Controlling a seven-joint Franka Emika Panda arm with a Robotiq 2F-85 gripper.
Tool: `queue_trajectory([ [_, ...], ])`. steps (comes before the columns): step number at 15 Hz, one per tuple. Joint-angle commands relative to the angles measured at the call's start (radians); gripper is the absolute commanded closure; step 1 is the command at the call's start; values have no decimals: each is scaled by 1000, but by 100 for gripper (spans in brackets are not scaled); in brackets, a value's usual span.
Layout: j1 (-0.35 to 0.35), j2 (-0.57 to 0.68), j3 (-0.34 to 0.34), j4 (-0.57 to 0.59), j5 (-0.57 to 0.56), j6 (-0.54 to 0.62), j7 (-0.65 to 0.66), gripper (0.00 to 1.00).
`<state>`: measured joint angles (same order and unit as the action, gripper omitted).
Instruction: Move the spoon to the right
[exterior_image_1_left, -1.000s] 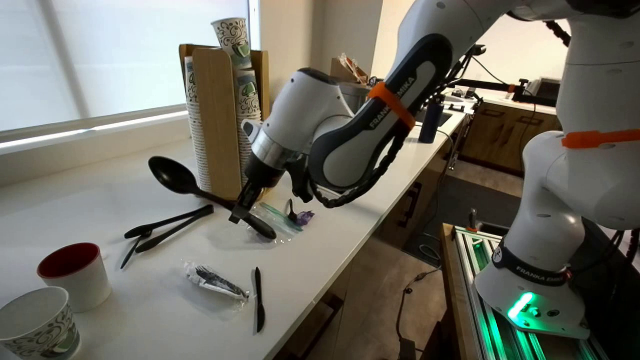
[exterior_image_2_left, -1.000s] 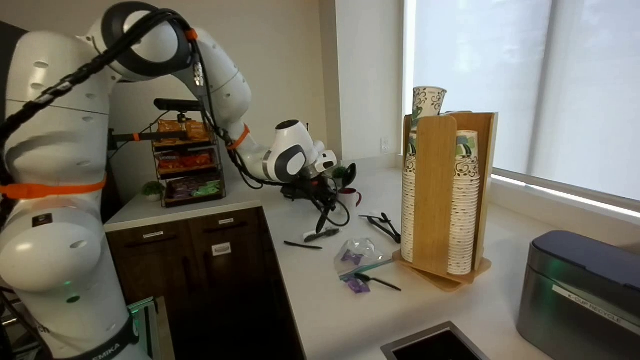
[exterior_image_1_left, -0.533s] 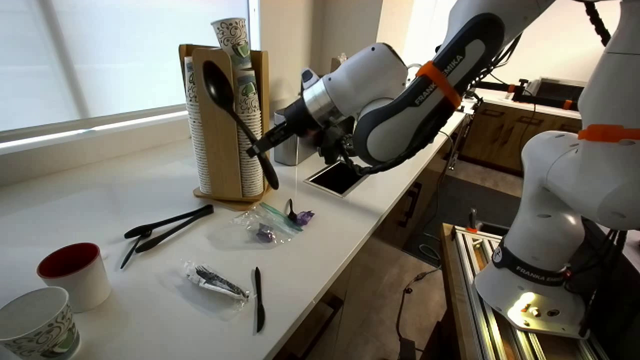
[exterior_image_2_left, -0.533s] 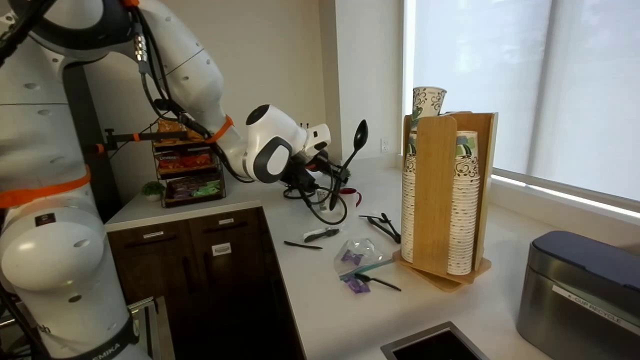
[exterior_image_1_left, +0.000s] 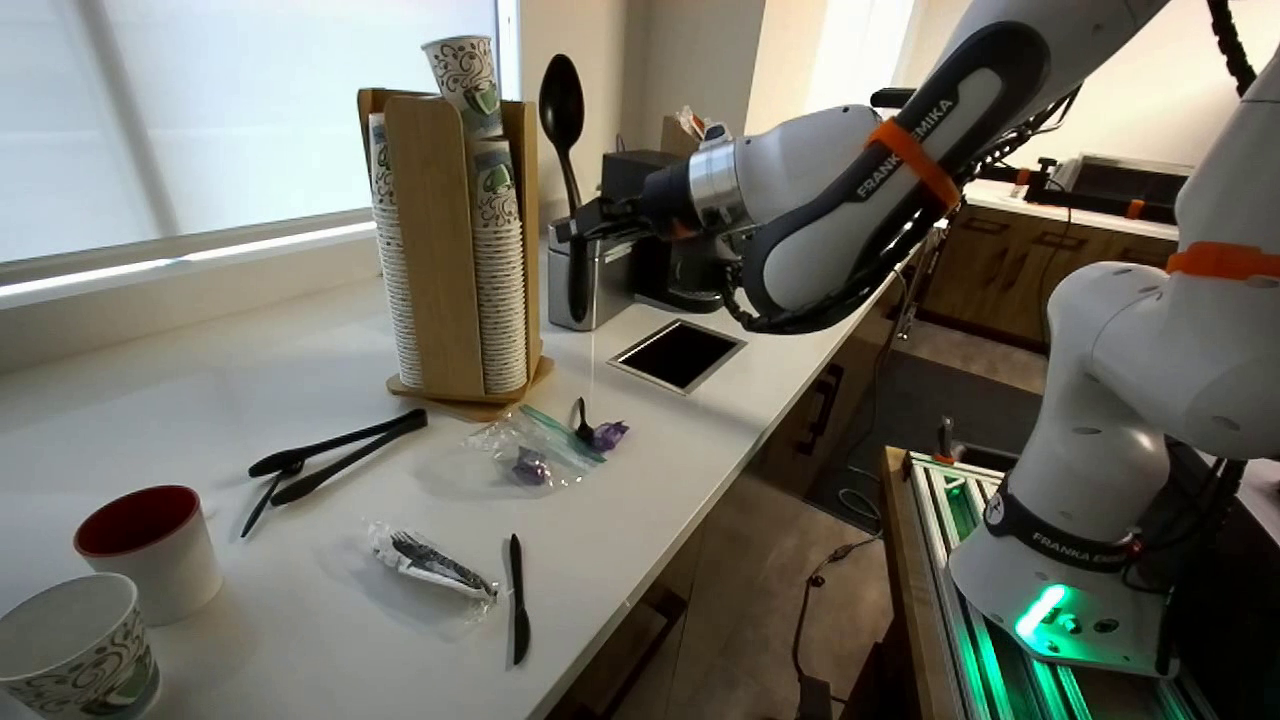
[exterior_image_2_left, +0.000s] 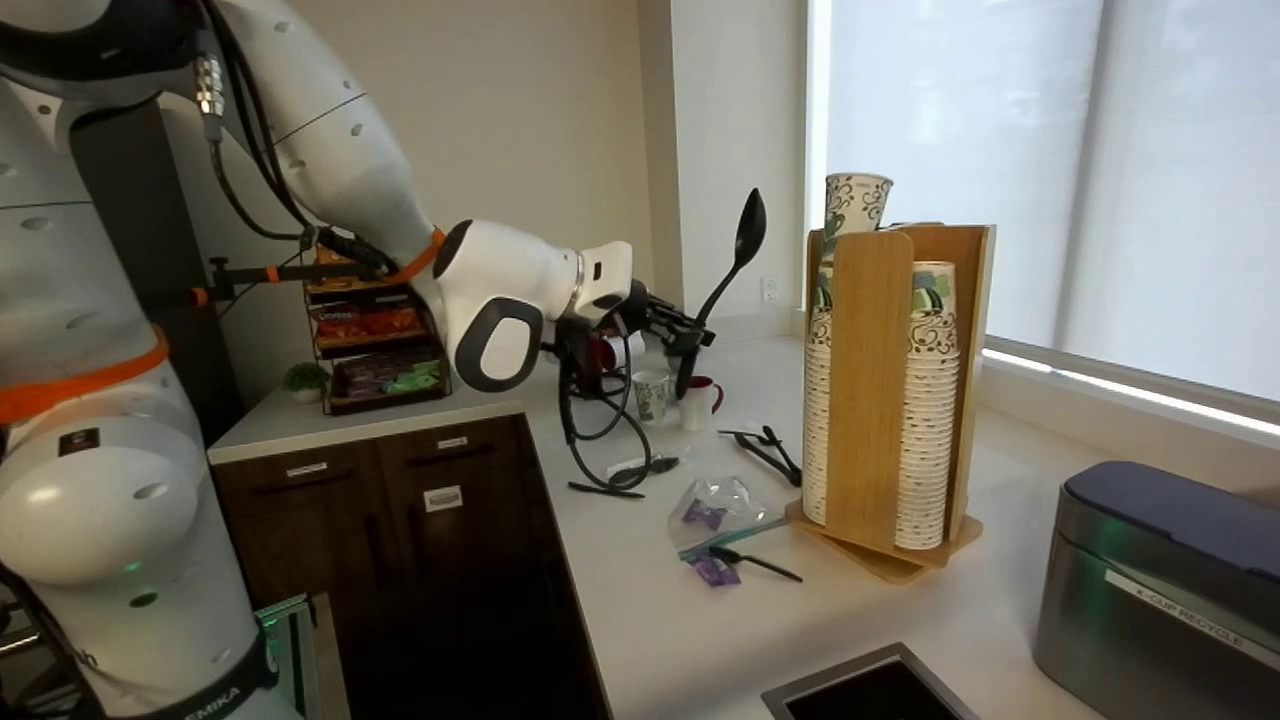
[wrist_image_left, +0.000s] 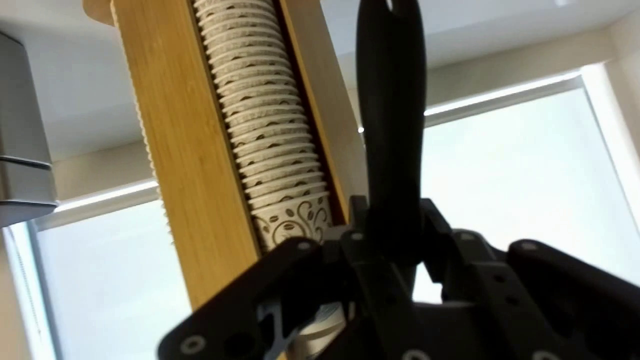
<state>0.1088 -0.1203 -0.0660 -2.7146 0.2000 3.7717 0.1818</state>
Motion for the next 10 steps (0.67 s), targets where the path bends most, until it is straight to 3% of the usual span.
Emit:
queue_trajectory([
  [1,-20,-56,-53,-59,-4,35,151,93],
  [3,-28,-53,-133,-36,-81,-13,273,93],
  [8,-16,-54,-306,-41,-238,-1,564,93],
  [9,-30,-33,-263,-27,-163,14,435,73],
  [10,-29,-33,-286,-28,-196,14,483,73],
])
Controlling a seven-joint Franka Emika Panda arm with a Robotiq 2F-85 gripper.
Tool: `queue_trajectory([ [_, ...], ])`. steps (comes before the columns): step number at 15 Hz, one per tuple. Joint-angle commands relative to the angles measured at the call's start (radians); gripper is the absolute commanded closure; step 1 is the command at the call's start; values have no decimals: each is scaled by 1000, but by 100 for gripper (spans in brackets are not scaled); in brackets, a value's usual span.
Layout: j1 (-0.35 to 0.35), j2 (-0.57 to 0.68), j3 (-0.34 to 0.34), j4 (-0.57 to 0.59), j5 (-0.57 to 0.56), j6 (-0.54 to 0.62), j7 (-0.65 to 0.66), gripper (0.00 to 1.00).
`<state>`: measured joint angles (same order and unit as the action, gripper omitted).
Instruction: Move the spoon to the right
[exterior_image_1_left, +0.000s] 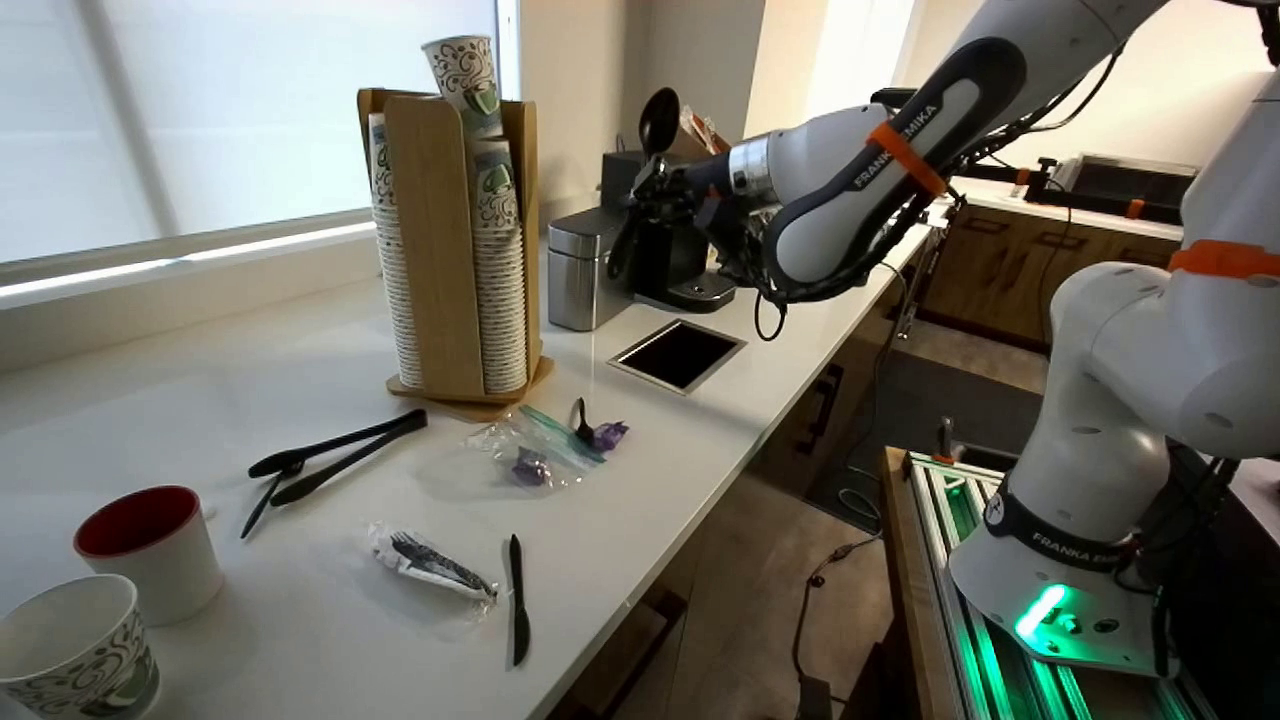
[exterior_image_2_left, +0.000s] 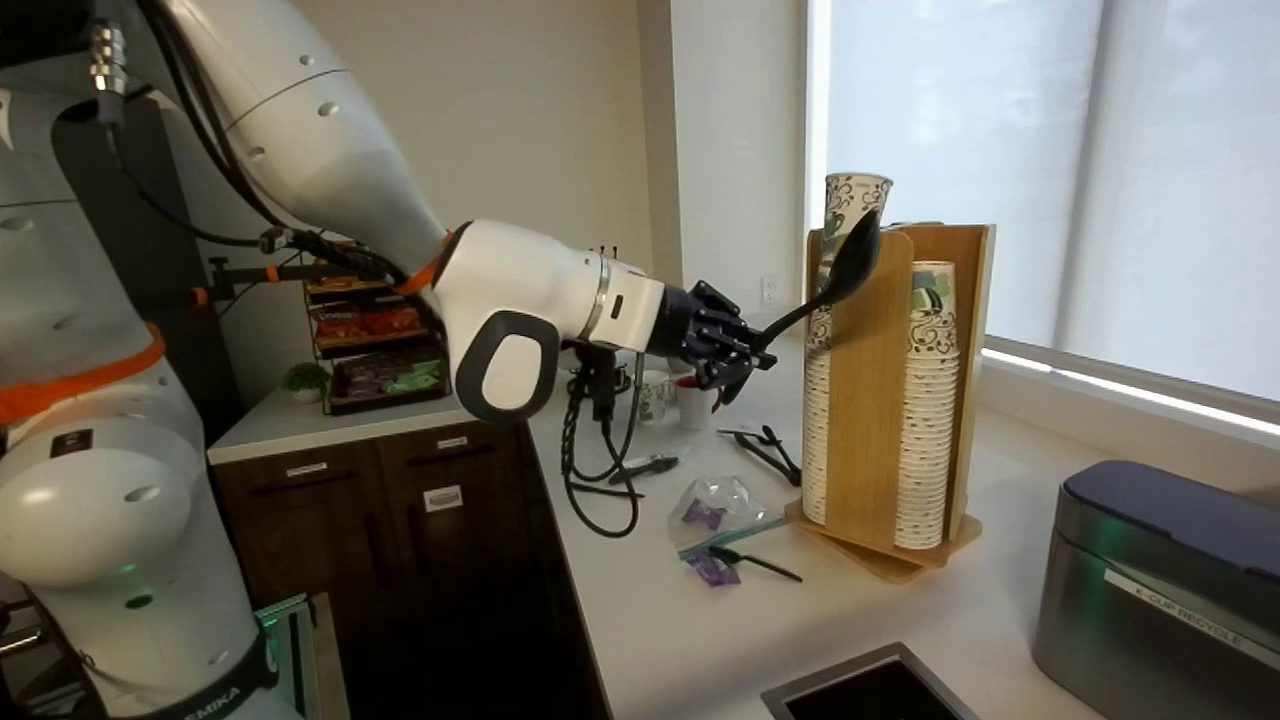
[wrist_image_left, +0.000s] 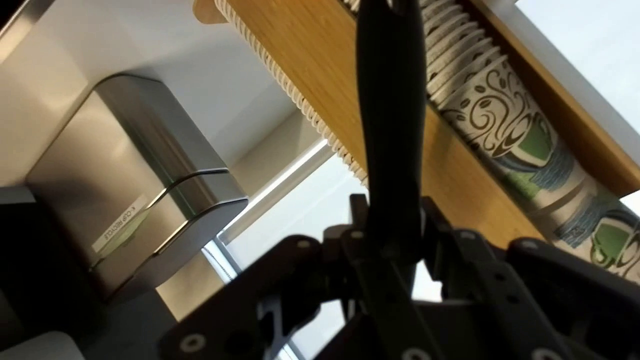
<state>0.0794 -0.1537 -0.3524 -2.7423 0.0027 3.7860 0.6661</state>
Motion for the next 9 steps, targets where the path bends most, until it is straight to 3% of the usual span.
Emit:
queue_trajectory([
  [1,0,0,-8,0,-12,0,21,73],
  [3,4,0,-9,-1,-15,0,35,73],
  [4,7,0,-9,-1,-15,0,38,93],
  [6,-8,-9,-20,12,77,-49,97,93],
  [9,-68,22,-55,9,182,-61,36,93],
])
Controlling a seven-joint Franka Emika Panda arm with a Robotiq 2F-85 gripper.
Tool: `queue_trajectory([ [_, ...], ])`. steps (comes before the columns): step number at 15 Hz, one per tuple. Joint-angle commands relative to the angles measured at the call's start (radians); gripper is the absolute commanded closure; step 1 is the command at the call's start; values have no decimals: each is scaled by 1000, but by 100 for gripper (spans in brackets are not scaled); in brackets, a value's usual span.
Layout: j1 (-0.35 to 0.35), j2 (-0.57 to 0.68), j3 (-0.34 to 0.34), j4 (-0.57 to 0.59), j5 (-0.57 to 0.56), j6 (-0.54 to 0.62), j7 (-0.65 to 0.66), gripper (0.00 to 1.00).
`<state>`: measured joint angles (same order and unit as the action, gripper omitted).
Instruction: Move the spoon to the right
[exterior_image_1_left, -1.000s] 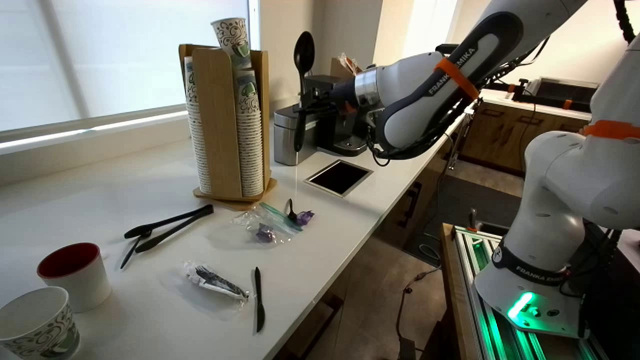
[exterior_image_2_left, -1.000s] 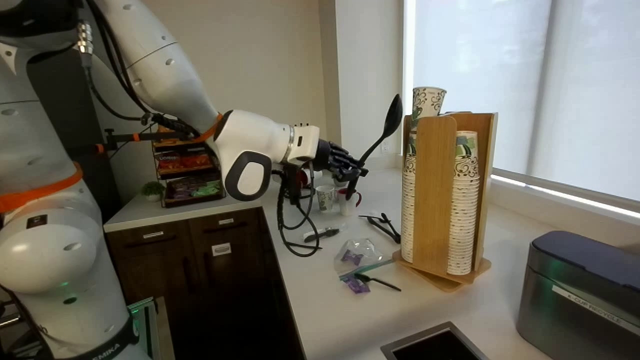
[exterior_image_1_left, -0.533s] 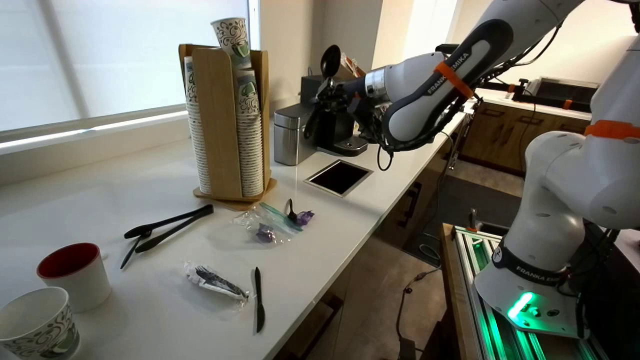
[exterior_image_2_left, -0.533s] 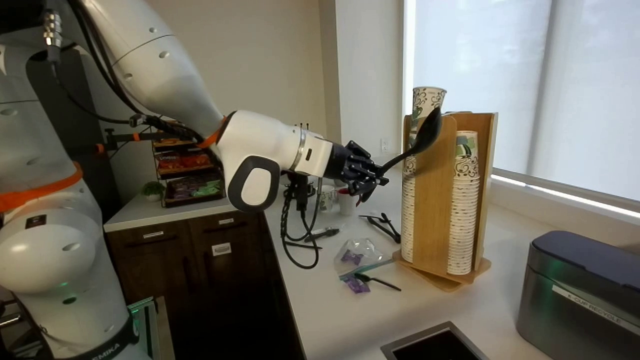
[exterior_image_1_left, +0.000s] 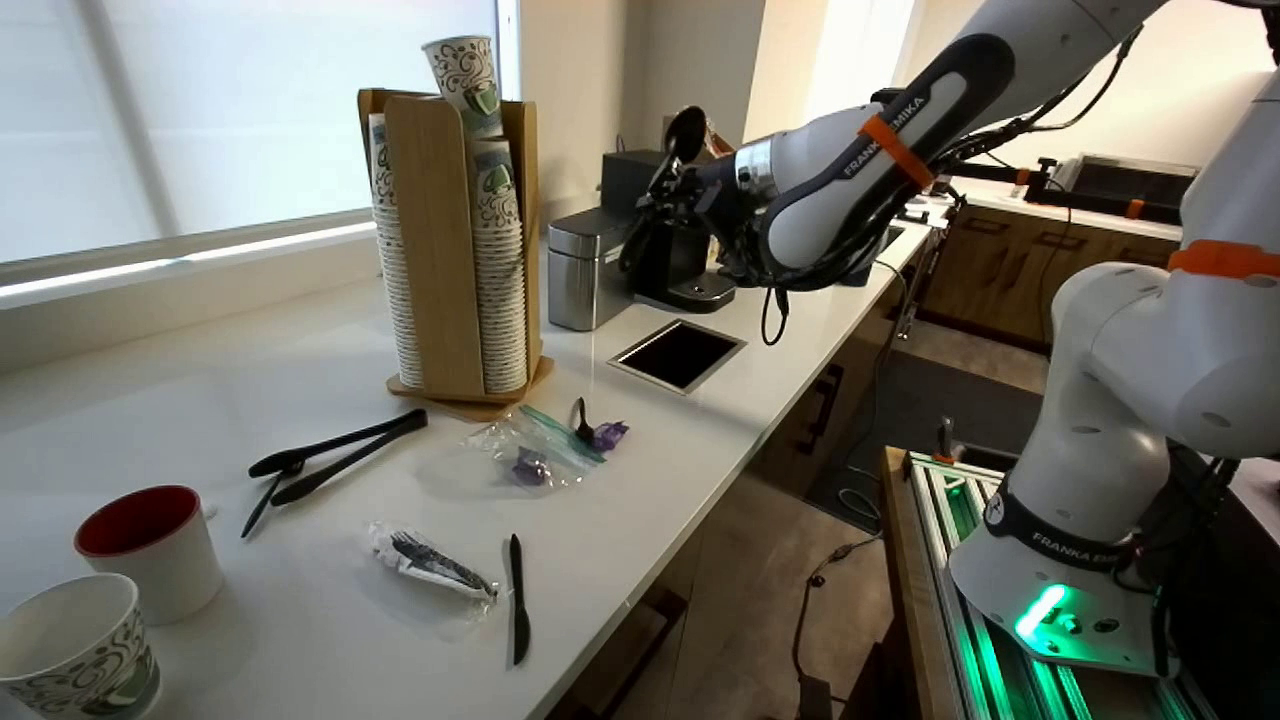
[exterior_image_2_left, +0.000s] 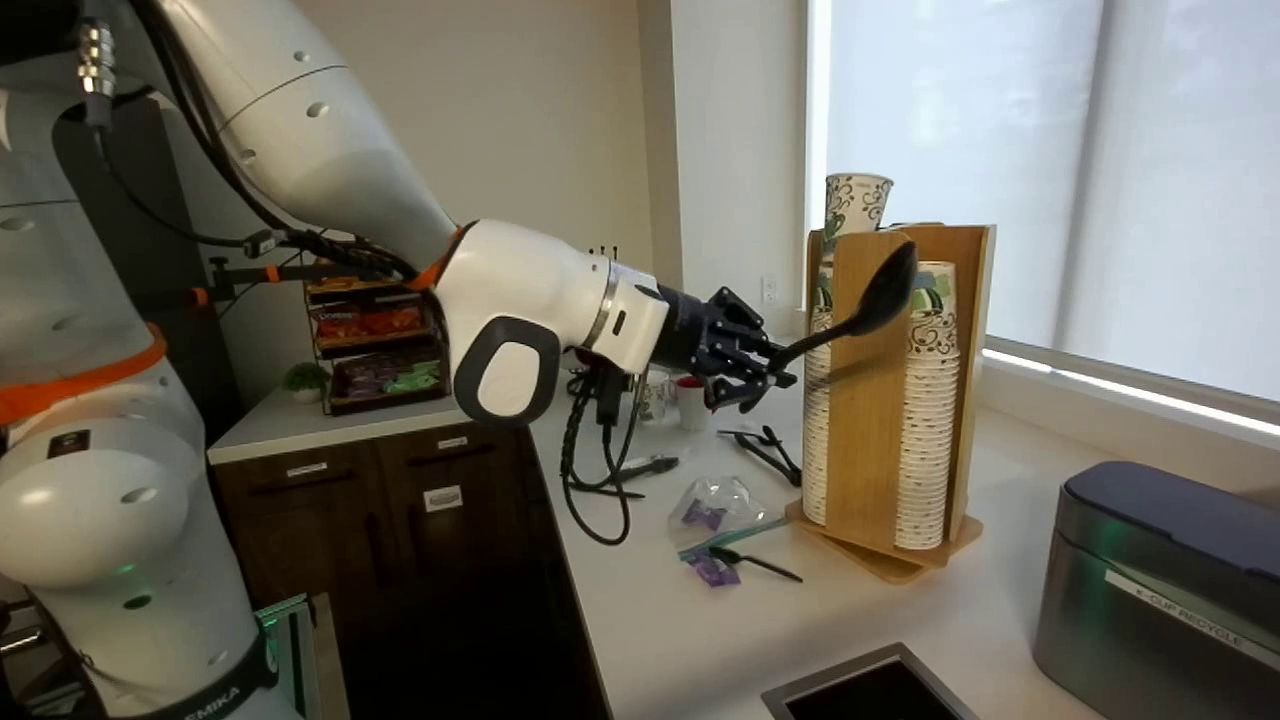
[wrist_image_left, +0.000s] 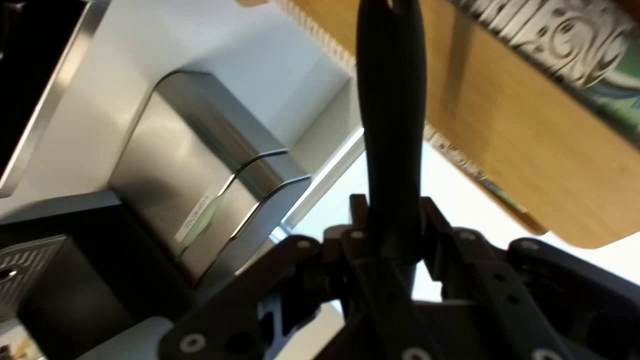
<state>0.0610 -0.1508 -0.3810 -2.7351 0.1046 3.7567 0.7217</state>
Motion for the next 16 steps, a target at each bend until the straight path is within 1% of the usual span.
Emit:
queue_trajectory([
  [1,-79,25,-43,0,112,-35,-52,93],
  [2,-106,39,-60,6,139,-48,-80,93],
  [3,-186,62,-23,20,157,-74,-96,93],
  [5,-241,120,-24,51,201,-150,-136,93],
  [7,-292,161,-18,75,237,-256,-185,93],
  [8,-315,200,-17,91,264,-284,-214,93],
  [9,-302,245,-48,110,331,-295,-271,93],
  [10,-308,297,-65,136,395,-252,-286,93],
  [11,-293,328,-83,153,459,-238,-296,93],
  [12,-253,363,-108,173,562,-268,-326,93],
  [13,-334,272,-41,117,440,-264,-297,73],
  [14,-326,306,-52,136,494,-262,-321,73],
  [15,-319,331,-57,150,521,-262,-327,73],
  [16,-278,349,-96,158,519,-265,-313,73],
])
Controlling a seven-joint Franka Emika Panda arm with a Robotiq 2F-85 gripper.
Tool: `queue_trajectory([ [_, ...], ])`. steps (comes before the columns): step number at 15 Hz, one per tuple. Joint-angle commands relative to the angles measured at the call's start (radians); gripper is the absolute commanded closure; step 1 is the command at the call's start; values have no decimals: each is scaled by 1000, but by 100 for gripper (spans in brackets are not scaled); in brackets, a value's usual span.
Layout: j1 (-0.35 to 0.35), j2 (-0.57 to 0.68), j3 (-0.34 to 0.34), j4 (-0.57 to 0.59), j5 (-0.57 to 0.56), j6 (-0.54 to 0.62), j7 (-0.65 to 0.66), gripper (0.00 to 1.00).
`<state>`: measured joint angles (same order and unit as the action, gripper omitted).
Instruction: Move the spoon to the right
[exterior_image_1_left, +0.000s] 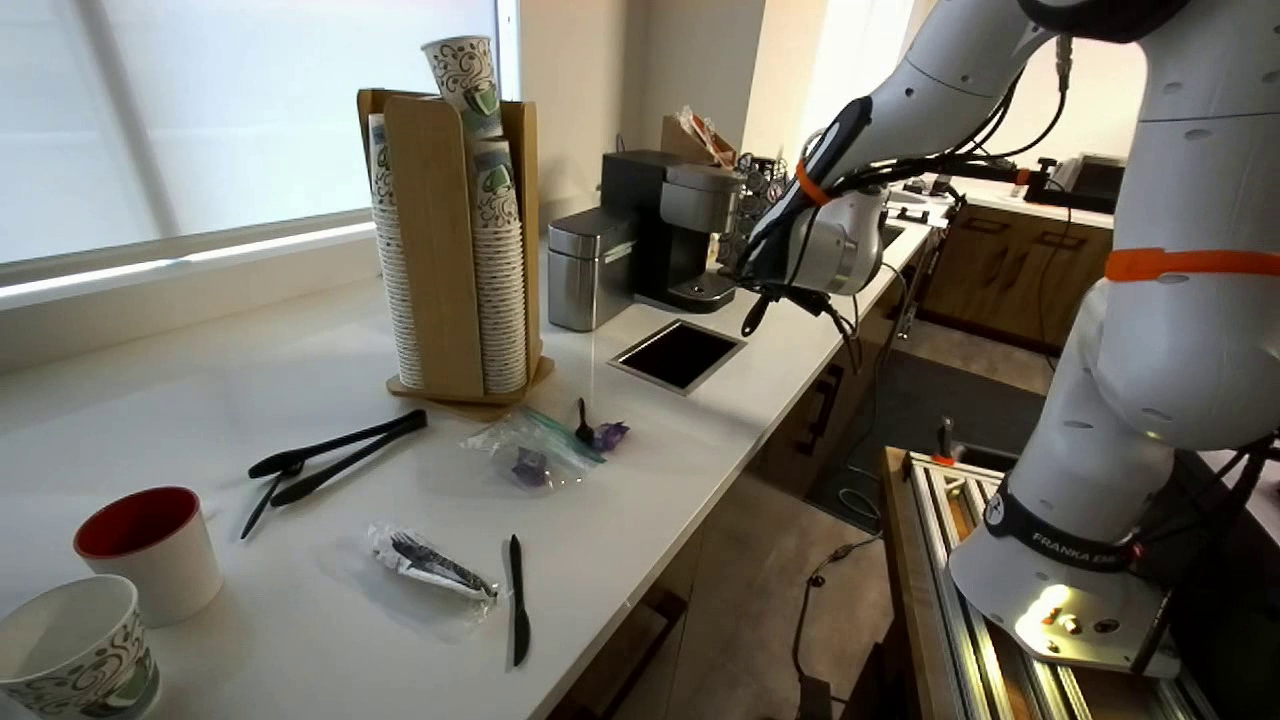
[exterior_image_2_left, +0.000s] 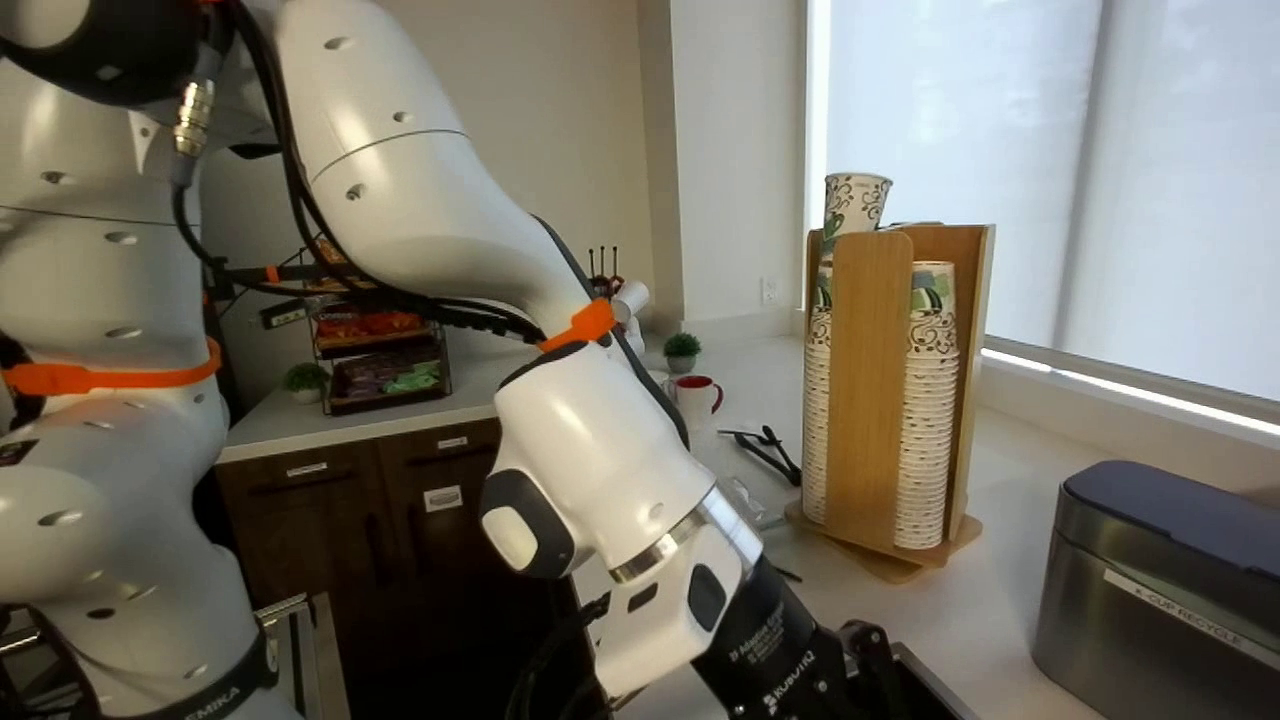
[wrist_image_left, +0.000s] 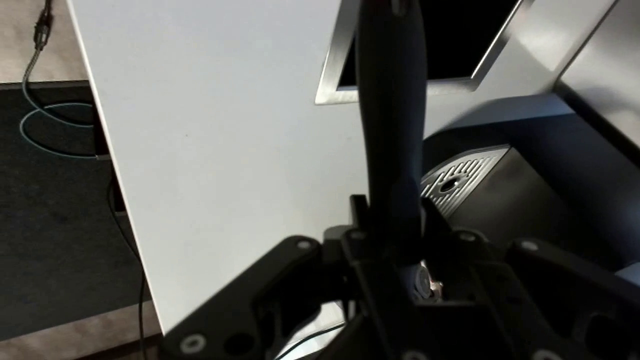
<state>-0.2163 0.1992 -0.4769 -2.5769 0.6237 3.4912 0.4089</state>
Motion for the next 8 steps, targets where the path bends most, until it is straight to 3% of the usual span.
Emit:
queue_trajectory([
  [1,13,4,-7,3,13,-12,-14,93],
  [5,7,65,-73,72,14,-173,-72,93],
  [8,19,127,-162,150,-15,-310,-91,93],
])
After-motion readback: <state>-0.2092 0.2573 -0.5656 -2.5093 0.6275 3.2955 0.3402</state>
